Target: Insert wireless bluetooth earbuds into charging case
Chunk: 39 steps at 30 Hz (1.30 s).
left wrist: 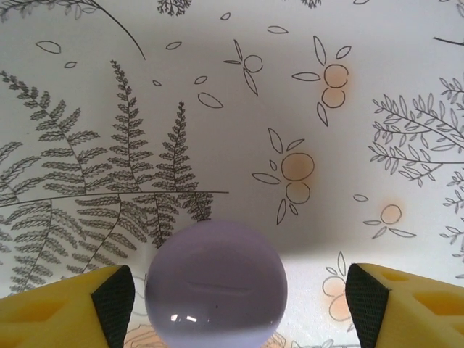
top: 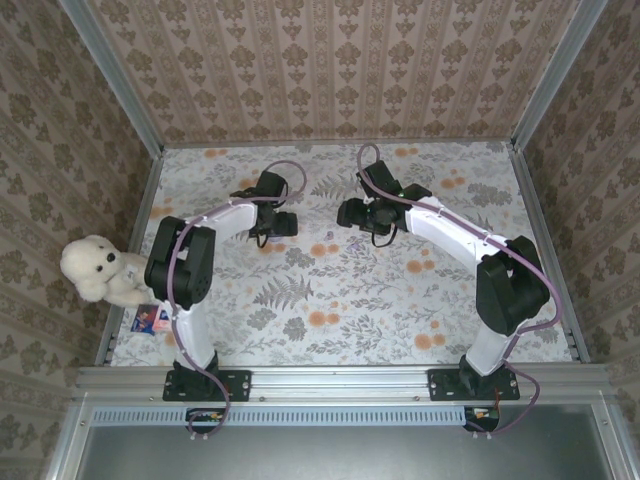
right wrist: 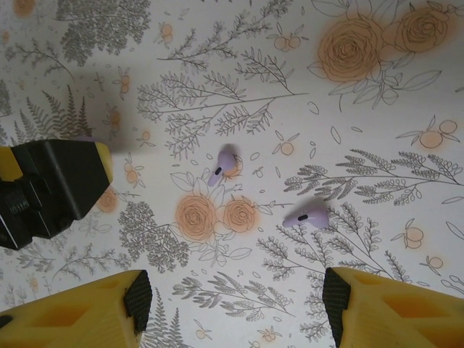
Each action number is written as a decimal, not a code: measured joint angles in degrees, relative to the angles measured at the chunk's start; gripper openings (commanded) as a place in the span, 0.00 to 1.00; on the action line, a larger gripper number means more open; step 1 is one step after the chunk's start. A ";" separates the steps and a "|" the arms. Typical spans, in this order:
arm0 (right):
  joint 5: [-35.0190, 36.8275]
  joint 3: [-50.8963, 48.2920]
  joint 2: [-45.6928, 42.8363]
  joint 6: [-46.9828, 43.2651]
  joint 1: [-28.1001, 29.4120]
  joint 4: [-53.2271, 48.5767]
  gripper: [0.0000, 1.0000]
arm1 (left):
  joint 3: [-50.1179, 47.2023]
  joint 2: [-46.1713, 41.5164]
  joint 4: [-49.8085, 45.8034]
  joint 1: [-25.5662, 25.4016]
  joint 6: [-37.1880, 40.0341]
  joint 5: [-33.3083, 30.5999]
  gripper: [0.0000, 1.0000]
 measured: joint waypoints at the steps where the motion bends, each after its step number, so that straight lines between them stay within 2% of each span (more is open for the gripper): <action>1: 0.02 -0.20 0.00 -0.02 0.00 0.00 0.67 | 0.17 0.37 -0.04 0.00 0.02 0.00 0.76; 7: 0.02 -1.11 -0.42 -0.02 -0.17 0.00 0.67 | 0.28 1.36 -0.31 0.00 0.02 0.00 0.71; 16: 0.04 -1.81 -1.99 -0.02 -0.74 0.00 0.67 | 0.55 2.21 -0.09 0.00 0.63 -0.61 0.47; 27: 0.07 -3.26 -3.13 -0.26 -1.31 0.00 0.67 | -1.79 0.50 2.12 -0.90 -1.11 0.04 0.42; 32: 0.07 -5.07 -3.80 -0.74 -1.51 0.00 0.67 | -4.13 -2.12 1.92 -6.88 -5.27 1.36 0.38; 39: 0.04 -7.89 -5.81 -1.14 -2.03 0.04 0.67 | -8.20 -6.84 1.97 -17.73 -16.65 1.33 0.36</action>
